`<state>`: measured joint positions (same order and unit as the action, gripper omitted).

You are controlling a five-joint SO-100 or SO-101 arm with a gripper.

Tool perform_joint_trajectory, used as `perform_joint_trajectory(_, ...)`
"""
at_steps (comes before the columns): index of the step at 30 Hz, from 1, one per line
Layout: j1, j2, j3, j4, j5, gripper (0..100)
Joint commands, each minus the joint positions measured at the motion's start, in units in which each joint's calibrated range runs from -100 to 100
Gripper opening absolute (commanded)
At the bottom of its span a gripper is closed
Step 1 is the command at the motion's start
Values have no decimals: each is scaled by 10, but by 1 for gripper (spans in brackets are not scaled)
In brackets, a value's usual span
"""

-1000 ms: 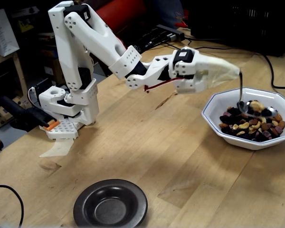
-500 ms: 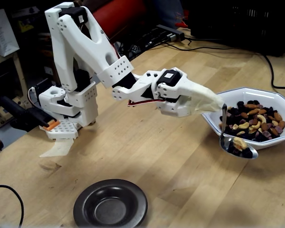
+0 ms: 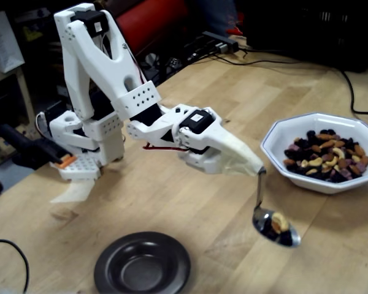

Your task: Use spoon to transfer food from the white bowl to brown plate

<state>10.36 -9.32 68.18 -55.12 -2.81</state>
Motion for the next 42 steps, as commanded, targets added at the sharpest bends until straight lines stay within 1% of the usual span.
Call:
perform_joint_trajectory(1, 32, -73, -7, -7, 1, 4)
perform_joint_trajectory(7, 58, -116, 2, -6, 1, 4)
perform_joint_trajectory(18, 110, -126, 103, -8, 4, 4)
perform_joint_trajectory(42, 203, -126, 109, -13, 4, 4)
